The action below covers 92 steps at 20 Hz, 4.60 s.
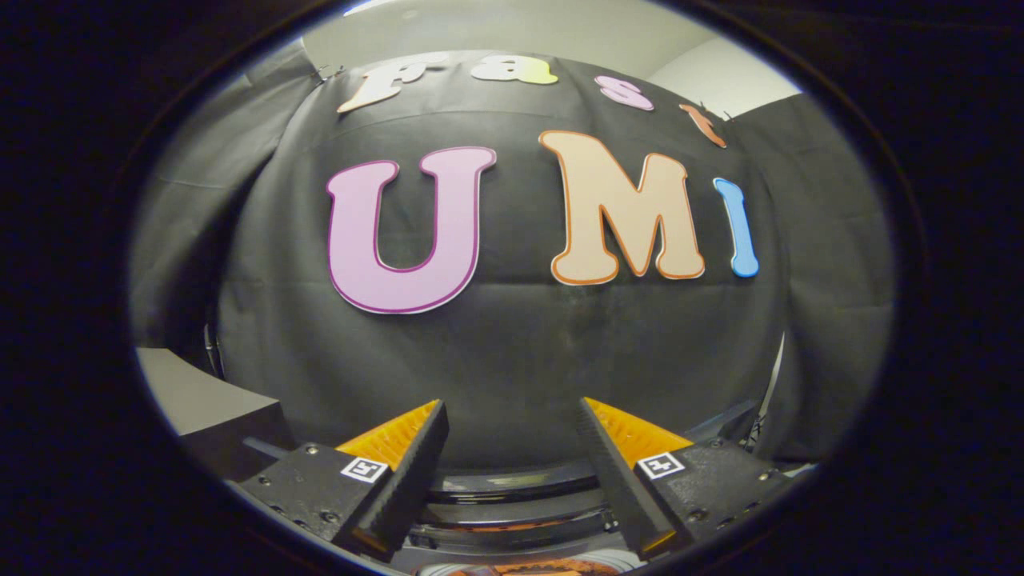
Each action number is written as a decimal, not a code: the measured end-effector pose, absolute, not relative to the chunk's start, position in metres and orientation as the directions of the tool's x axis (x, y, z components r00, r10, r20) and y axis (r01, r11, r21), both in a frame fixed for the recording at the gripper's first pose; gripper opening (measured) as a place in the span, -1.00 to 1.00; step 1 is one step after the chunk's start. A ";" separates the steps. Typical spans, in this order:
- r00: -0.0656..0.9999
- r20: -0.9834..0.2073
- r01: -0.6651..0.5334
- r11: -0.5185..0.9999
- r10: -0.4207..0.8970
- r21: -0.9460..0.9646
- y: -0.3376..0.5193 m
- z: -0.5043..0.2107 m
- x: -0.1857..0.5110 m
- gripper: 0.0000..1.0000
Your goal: Put the clothes into the washing machine and then close the washing machine lid.
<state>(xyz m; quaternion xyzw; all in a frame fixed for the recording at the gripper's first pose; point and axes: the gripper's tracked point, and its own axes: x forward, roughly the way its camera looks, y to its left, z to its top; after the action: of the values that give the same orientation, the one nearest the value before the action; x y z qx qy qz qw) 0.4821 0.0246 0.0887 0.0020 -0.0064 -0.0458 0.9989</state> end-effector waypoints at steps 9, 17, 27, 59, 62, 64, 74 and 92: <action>0.996 0.022 0.087 0.996 -0.087 0.003 0.026 0.097 0.482 0.95; 0.997 0.048 0.065 0.998 -0.065 0.000 0.026 0.099 0.483 0.95; 0.996 0.078 0.053 0.999 -0.053 -0.005 0.026 0.098 0.482 0.95; 0.972 -0.185 0.152 0.988 -0.148 0.008 0.000 0.035 0.291 0.93; 0.975 -0.161 0.152 0.988 -0.153 -0.018 -0.005 0.047 0.273 0.93; 0.977 -0.148 0.155 0.988 -0.154 -0.006 -0.005 0.055 0.262 0.93; 0.993 -0.082 0.086 0.994 -0.081 0.061 0.029 0.104 0.207 0.90; 0.999 0.051 -0.007 1.000 0.008 -0.015 0.060 0.135 0.166 0.94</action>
<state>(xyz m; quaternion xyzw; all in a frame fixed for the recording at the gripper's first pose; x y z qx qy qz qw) 0.1655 0.0599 0.1351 -0.0073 -0.0254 0.0036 0.9996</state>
